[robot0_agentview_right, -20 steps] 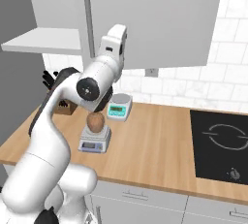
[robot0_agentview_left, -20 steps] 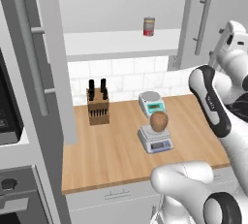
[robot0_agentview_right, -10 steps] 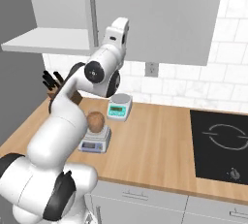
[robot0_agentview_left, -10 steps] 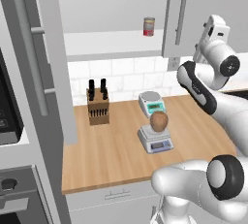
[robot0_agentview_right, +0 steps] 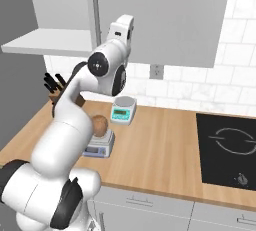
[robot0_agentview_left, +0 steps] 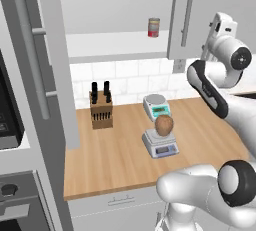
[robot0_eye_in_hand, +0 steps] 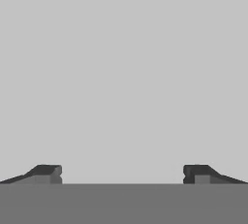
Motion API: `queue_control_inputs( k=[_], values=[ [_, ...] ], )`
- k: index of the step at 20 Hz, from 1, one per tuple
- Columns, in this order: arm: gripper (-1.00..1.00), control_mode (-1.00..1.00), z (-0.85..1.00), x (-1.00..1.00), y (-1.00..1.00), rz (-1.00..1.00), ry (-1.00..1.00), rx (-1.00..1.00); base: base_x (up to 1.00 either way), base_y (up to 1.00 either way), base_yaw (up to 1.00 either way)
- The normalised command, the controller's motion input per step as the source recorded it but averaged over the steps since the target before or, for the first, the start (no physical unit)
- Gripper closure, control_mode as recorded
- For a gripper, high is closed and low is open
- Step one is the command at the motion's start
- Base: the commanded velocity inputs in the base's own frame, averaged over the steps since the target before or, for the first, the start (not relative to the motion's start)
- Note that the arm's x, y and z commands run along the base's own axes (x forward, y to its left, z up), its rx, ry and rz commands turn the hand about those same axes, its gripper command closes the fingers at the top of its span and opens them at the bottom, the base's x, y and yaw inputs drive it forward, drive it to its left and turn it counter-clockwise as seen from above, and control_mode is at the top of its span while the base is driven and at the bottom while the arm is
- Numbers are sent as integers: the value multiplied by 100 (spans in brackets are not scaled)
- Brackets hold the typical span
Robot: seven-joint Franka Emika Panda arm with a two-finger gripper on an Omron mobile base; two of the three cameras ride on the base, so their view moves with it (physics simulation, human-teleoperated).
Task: Pick the honey bottle and place it on the digital scale for weighing, and close the cabinet.
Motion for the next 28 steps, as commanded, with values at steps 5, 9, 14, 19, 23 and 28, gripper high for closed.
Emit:
queue_control_inputs(
  k=[5, 9, 14, 19, 23, 28],
  values=[
    [-100, -100, 11, -59, 0, 0, -2, 5, 0, 0, 0],
    [-100, -100, 5, -94, 0, 0, -12, 11, 0, 0, 0],
    [-100, -100, 0, -100, 0, 0, -26, 13, 0, 0, 0],
    [-100, -100, -10, -88, 60, 6, -40, 13, 0, 0, 0],
    [-100, -100, -12, -62, 86, 8, -48, 10, 0, 0, 0],
    [-100, -100, 18, -88, 90, 15, -31, -22, 0, 0, 0]
  ],
)
